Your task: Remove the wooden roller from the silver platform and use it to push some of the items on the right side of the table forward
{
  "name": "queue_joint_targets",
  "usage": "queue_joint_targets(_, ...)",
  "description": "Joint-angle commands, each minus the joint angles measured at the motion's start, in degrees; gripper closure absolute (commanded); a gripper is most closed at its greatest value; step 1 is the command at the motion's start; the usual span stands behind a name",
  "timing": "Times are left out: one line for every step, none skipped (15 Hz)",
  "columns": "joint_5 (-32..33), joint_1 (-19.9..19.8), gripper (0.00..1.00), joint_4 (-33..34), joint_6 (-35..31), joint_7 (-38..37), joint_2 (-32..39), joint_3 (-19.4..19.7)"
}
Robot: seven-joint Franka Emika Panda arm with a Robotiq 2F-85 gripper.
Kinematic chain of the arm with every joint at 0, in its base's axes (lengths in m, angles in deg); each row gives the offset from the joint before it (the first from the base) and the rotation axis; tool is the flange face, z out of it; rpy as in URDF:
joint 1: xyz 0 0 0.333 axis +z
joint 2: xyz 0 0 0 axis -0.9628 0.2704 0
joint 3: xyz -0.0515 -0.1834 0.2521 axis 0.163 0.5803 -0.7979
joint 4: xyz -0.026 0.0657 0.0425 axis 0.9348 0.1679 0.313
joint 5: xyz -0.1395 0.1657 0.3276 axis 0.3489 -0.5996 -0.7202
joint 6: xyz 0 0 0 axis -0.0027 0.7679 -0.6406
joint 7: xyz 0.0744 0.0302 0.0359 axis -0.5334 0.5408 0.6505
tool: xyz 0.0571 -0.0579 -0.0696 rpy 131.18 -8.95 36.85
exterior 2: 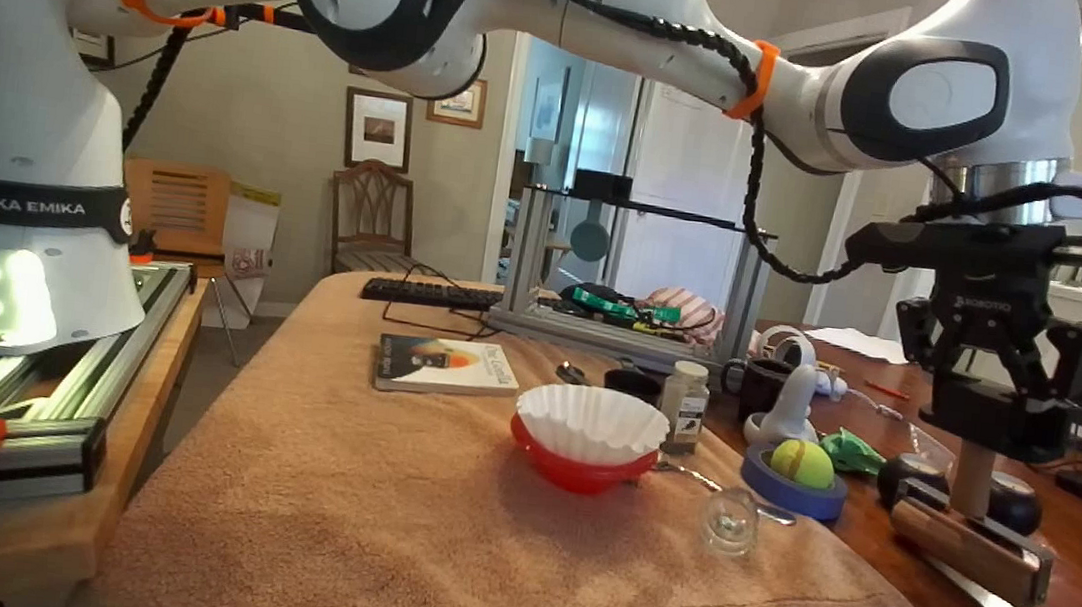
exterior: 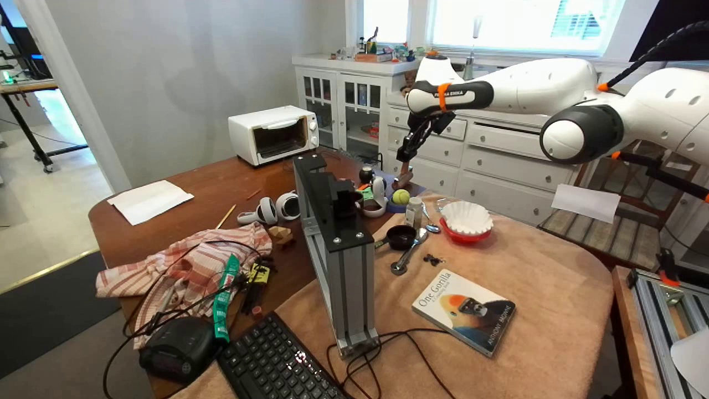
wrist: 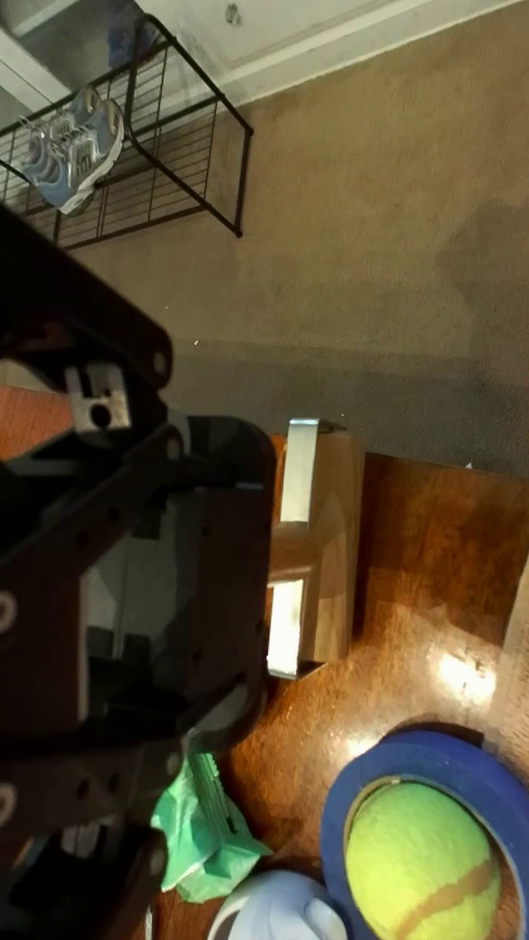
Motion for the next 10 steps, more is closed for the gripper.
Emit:
queue_joint_targets(-1.2, -0.1, 0.63, 1.5, -0.3, 0.6, 1.2, -1.2)
queue_joint_targets(-1.4, 0.0, 0.63, 1.4, 0.1, 0.4, 1.2, -1.4)
queue_joint_targets(-1.5, 0.1, 0.63, 1.4, 0.2, 0.4, 1.3, -1.7)
queue_joint_targets(-1.7, 0.1, 0.63, 1.3, 0.5, 0.7, 1.3, -2.0)
queue_joint_targets(-2.0, 0.2, 0.63, 1.3, 0.7, 0.8, 1.3, -2.4)
queue_joint_targets(-2.3, 0.3, 0.63, 1.3, 0.8, 0.9, 1.4, -2.8)
queue_joint_targets(-2.7, 0.3, 0.63, 1.3, 1.0, 1.0, 1.4, -3.2)
queue_joint_targets(-3.1, 0.3, 0.63, 1.4, 1.1, 1.1, 1.5, -3.7)
queue_joint_targets(-3.5, 0.4, 0.63, 1.5, 0.8, 1.1, 1.7, -4.0)
queue_joint_targets(-3.6, 0.5, 0.63, 1.6, 0.7, 1.2, 1.7, -4.3)
